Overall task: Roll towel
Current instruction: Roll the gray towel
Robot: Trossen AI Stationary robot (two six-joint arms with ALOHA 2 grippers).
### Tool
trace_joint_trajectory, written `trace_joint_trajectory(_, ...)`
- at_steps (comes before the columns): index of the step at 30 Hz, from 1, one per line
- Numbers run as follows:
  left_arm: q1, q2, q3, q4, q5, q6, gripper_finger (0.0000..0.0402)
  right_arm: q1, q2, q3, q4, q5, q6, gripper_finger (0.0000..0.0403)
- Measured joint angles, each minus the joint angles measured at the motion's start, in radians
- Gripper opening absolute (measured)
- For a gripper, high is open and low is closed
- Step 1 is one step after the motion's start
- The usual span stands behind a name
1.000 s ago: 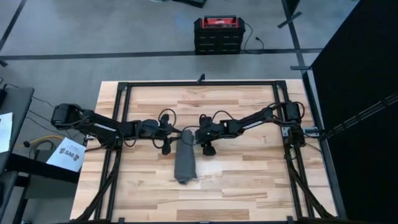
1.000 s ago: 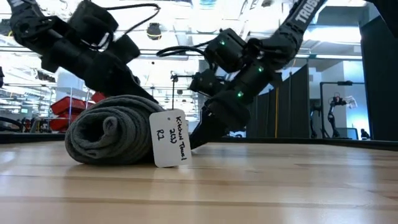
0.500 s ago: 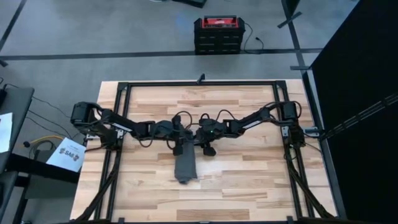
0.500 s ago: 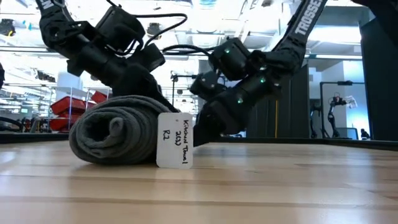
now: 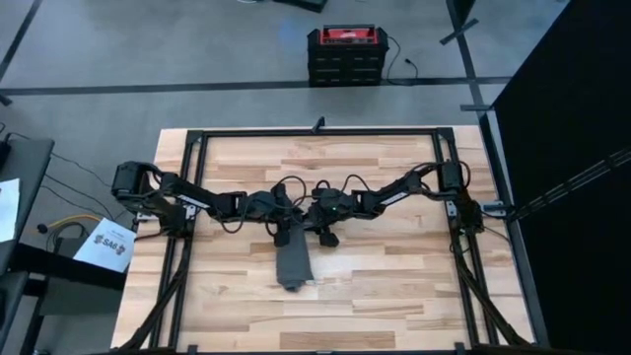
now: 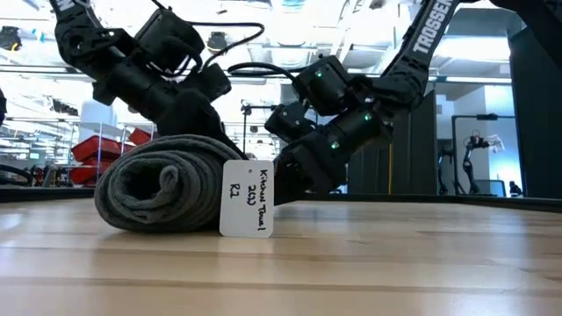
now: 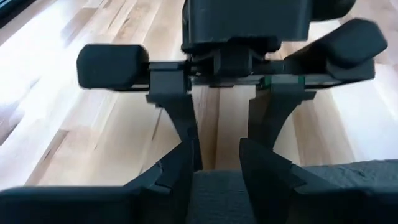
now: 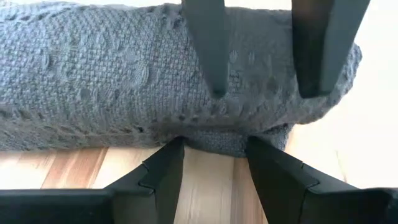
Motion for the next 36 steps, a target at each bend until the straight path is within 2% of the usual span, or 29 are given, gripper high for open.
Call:
trace_joint_trajectory(3,-0.005,-0.067,0.004,-0.056,-0.004,-0.001,0.0118,-0.007,-0.034,0.000,-0.086,-0.002,-0.018,0.0166)
trace_joint_trajectory(7,-0.023,-0.238,0.030,-0.249,-0.016,-0.016,0.0118,-0.022,-0.072,0.000,-0.162,-0.002,-0.029,0.0166)
trace_joint_trajectory(10,-0.043,-0.345,0.024,-0.445,-0.069,-0.089,0.0118,-0.048,-0.072,-0.001,-0.182,-0.002,-0.028,0.0166)
trace_joint_trajectory(12,-0.058,-0.375,-0.018,-0.490,-0.117,-0.153,0.0118,-0.060,-0.072,-0.001,-0.186,-0.001,-0.030,0.0166)
trace_joint_trajectory(16,-0.080,-0.345,-0.141,-0.325,-0.129,-0.267,0.0118,-0.066,-0.072,-0.001,-0.176,-0.002,-0.050,0.0166)
trace_joint_trajectory(20,-0.080,-0.241,-0.227,-0.172,-0.137,-0.332,0.0118,-0.050,-0.050,0.005,-0.142,-0.002,-0.079,0.0166)
trace_joint_trajectory(28,-0.080,0.016,-0.236,0.112,-0.131,-0.336,0.0118,-0.037,0.040,0.090,-0.107,-0.012,-0.075,0.0166)
trace_joint_trajectory(31,-0.079,0.040,-0.237,0.174,-0.119,-0.305,0.0118,-0.033,0.043,0.098,-0.092,-0.011,-0.075,0.0166)
trace_joint_trajectory(36,-0.059,0.002,-0.239,0.154,-0.099,-0.267,0.0118,-0.025,0.045,0.107,-0.082,0.003,-0.098,0.0166)
